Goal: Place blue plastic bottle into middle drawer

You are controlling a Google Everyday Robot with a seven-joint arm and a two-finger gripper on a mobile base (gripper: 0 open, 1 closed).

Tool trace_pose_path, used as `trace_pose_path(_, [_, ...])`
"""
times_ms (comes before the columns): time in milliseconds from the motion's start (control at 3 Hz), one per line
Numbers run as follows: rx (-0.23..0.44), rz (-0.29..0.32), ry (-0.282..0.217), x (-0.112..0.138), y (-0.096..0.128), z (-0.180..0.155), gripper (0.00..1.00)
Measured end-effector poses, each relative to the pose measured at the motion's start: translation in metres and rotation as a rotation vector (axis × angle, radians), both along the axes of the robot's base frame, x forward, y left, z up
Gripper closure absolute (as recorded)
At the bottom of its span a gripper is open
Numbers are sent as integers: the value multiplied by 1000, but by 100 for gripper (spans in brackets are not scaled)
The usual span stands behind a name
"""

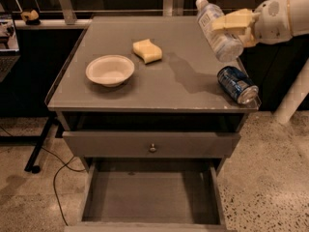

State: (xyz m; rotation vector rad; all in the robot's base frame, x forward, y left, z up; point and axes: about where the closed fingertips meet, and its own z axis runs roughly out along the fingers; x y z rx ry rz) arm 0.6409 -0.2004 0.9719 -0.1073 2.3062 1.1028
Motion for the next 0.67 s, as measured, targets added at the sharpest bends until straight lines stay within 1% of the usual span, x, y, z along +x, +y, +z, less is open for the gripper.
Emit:
trace_pose_path(333, [58, -18, -16, -28, 7, -6, 100])
trace_pose_path(667, [100, -35, -27, -51, 11, -9, 100])
